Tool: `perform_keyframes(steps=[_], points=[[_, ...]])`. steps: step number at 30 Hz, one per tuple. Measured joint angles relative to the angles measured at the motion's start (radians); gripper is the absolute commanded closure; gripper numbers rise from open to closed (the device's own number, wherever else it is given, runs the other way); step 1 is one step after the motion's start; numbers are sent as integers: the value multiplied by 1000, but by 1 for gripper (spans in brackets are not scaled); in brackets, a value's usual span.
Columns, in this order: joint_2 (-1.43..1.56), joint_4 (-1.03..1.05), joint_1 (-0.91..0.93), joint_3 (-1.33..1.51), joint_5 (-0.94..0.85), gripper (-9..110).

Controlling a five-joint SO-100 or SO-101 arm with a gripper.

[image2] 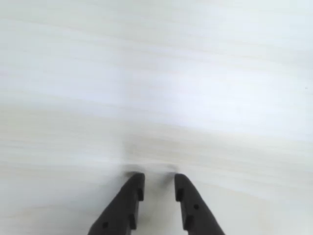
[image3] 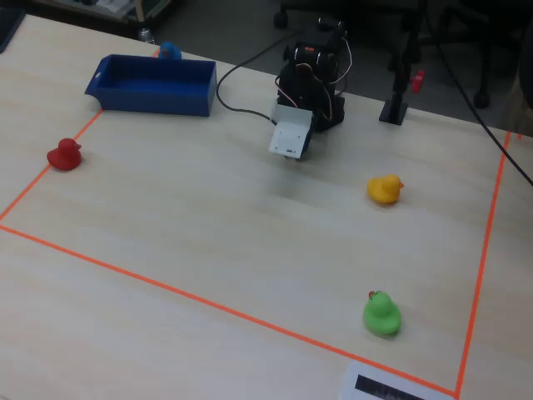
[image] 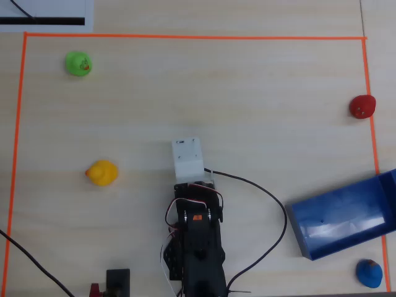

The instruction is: Grasp red duck and put it into box.

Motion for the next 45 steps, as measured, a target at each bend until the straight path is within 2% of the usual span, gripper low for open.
perform_keyframes(steps=[12, 17, 24, 31, 36, 45], points=[[0, 0, 0, 0, 0, 89], [0, 2, 0, 0, 6, 101], [-2, -8, -14, 0, 8, 101], [-227, -465, 34, -25, 35, 101], [-499, -583, 92, -230, 87, 101], [-1022, -549, 304, -902, 201, 95]])
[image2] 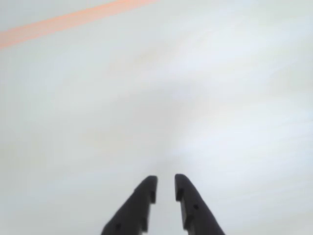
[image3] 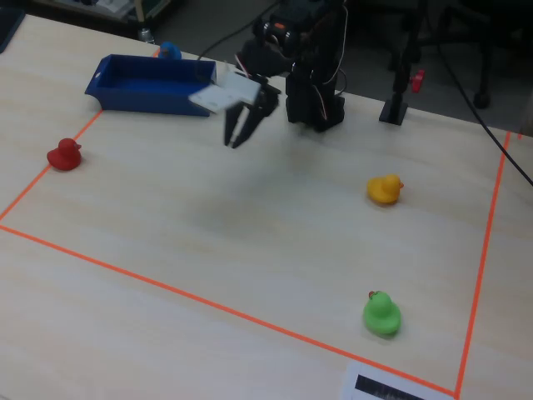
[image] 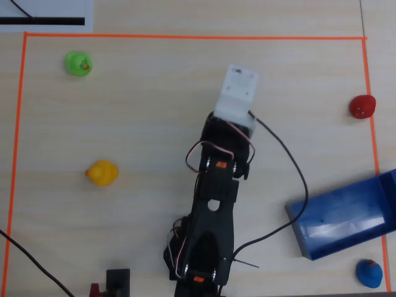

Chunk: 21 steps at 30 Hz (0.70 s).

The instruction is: Grasp red duck and put it into box.

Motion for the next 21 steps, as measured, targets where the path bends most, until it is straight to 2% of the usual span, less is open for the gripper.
perform_keyframes(steps=[4, 7, 10, 16, 21], points=[[-222, -28, 153, -305, 15, 96], [-370, -135, 272, -472, 34, 95], [-499, -255, 379, -578, 57, 89], [-667, -623, 523, -588, 95, 85], [-736, -931, 578, -466, 101, 84]])
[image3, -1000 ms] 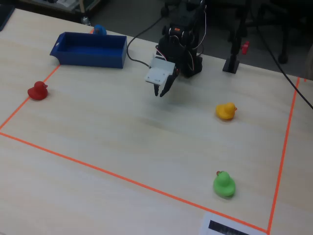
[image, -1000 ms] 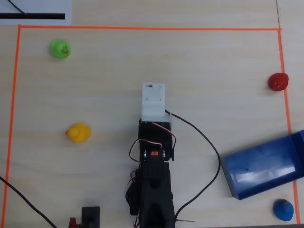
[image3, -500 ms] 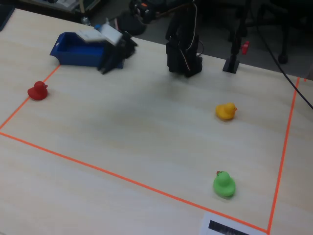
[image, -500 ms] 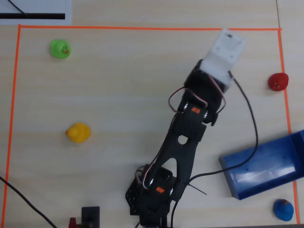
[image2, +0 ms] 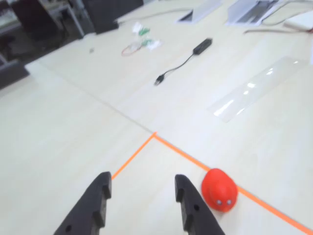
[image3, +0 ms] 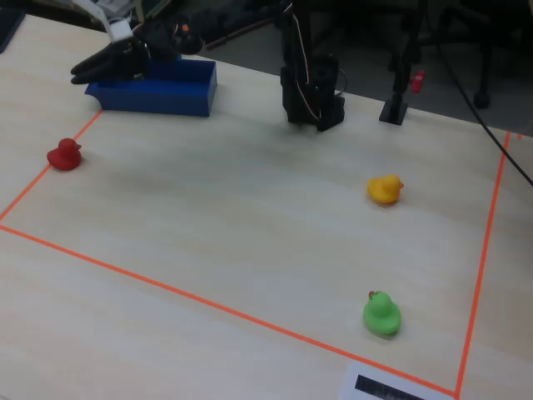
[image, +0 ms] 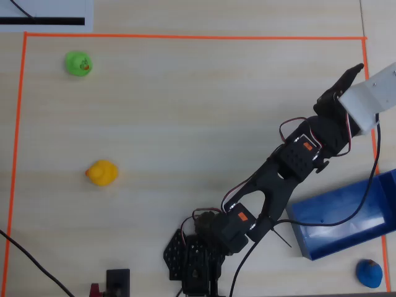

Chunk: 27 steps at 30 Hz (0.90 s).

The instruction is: Grasp red duck and put it into box.

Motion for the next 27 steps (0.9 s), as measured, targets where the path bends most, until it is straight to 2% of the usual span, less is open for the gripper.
perform_keyframes(steps=[5, 14, 27], points=[[-106, -160, 43, 86, -44, 83], [-382, -307, 71, 8, -123, 83], [-730, -282, 127, -360, -202, 74]])
